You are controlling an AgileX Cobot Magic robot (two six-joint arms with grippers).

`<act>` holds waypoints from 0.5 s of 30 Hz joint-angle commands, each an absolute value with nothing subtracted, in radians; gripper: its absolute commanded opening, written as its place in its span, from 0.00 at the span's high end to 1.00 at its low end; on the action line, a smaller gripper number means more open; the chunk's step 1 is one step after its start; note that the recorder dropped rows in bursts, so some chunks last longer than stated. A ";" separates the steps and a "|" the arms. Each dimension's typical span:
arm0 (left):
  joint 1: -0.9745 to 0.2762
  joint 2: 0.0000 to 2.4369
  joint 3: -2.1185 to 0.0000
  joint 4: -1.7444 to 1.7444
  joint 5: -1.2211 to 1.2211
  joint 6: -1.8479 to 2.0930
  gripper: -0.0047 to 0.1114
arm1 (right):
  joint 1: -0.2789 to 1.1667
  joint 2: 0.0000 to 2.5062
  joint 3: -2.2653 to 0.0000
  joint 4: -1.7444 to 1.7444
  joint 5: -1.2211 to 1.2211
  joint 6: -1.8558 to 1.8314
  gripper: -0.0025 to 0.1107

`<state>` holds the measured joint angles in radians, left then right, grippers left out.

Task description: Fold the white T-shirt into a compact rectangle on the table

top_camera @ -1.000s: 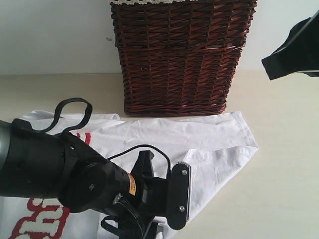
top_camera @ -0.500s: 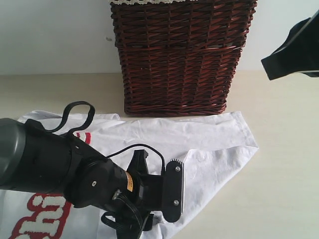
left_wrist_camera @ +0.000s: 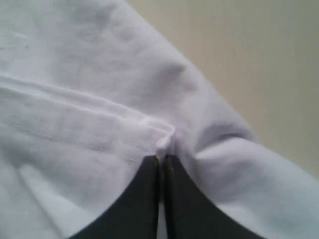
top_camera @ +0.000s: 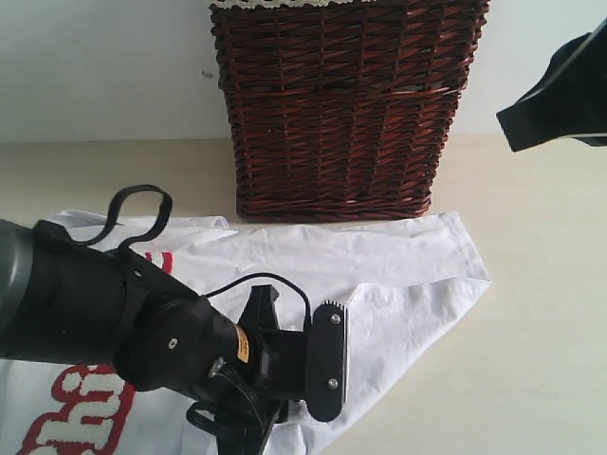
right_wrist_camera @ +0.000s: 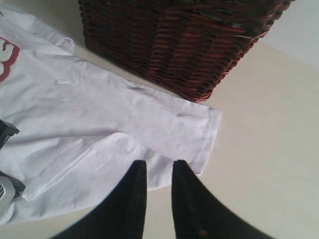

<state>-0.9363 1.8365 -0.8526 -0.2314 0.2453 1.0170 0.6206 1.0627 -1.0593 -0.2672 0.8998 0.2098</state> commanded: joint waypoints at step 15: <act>-1.052 1.606 -0.858 -0.403 0.248 1.009 0.96 | 0.615 1.061 -1.064 -0.267 0.888 0.203 0.81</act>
<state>-1.0033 1.6264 -0.8526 -0.3708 0.2514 1.0170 0.6206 1.0627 -1.0593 -0.2672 0.8998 0.2098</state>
